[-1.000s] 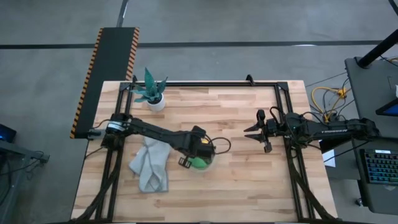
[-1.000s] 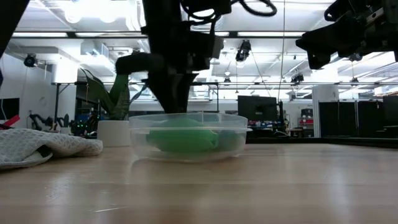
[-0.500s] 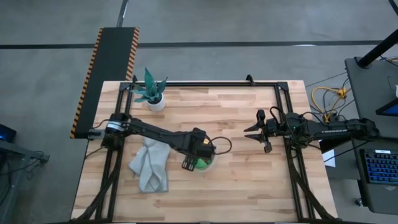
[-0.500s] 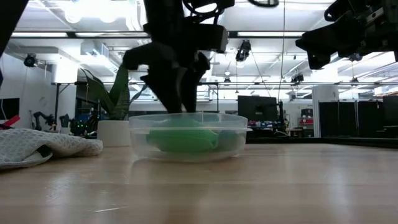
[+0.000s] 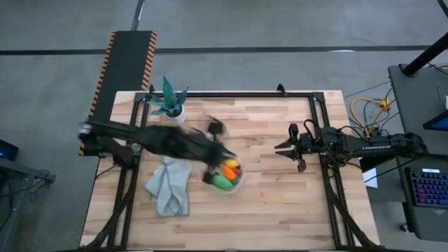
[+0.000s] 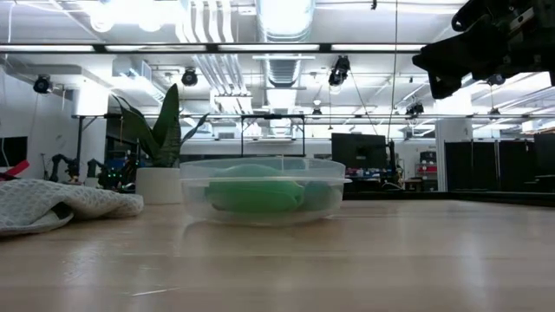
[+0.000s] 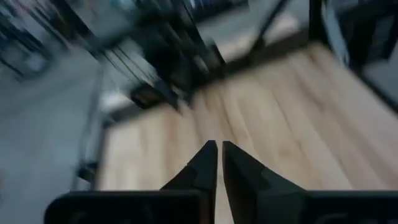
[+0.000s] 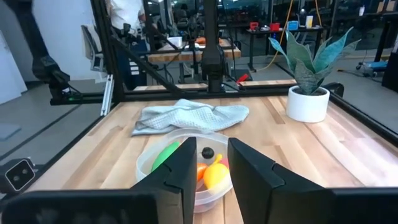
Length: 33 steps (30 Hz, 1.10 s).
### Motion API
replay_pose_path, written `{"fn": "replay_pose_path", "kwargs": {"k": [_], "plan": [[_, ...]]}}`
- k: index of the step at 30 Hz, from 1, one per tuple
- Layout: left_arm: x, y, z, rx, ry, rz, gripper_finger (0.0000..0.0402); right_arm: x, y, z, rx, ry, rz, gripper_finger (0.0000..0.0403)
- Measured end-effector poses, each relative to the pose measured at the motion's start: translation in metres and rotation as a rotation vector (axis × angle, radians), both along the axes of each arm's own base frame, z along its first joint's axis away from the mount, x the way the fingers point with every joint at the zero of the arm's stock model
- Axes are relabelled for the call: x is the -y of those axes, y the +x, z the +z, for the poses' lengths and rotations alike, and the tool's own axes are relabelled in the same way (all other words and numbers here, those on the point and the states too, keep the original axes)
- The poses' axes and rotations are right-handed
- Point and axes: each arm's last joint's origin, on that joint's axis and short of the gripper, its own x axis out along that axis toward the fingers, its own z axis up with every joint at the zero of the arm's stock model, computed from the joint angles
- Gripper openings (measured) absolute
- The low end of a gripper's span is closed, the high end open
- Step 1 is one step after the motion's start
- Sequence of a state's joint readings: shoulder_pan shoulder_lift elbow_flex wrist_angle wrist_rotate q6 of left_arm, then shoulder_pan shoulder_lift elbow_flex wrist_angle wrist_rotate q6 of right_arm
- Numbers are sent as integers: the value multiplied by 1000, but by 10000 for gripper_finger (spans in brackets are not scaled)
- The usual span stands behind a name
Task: Pick and placing Produce into tupperware
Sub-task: Return to Home Position
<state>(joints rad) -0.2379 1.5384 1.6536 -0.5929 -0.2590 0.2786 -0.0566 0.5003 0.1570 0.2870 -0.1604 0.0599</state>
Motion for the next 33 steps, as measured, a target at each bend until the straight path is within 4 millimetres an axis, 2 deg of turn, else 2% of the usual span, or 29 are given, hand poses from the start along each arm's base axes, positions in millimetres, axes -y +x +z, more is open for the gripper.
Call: {"fn": "replay_pose_path", "kwargs": {"k": [3, 6, 10, 13, 17, 23, 28, 33], "plan": [[-11, -53, 36, 131, 3, -19, 2, 0, 0, 0, -1, 4, 0, 81], [-21, -107, 47, 204, 3, -40, 1, 0, 0, 0, 0, -5, -1, 84], [-34, -171, 27, 284, -3, -12, 0, 0, -1, 1, 15, -57, -4, 82], [-41, -203, -1, 348, -40, 29, 0, 2, -2, 5, 54, -95, -70, 75], [-45, -221, -41, 427, -53, 12, 0, 3, -6, 17, 116, -149, -110, 63], [-54, -243, -78, 464, -43, 66, 0, 1, -18, 29, 159, -183, -94, 50], [-58, -252, -85, 503, -39, 79, 0, -1, -30, 22, 140, -150, -94, 43], [-59, -253, -89, 495, -26, 87, 0, -1, -38, 16, 165, -128, -109, 42]]}}
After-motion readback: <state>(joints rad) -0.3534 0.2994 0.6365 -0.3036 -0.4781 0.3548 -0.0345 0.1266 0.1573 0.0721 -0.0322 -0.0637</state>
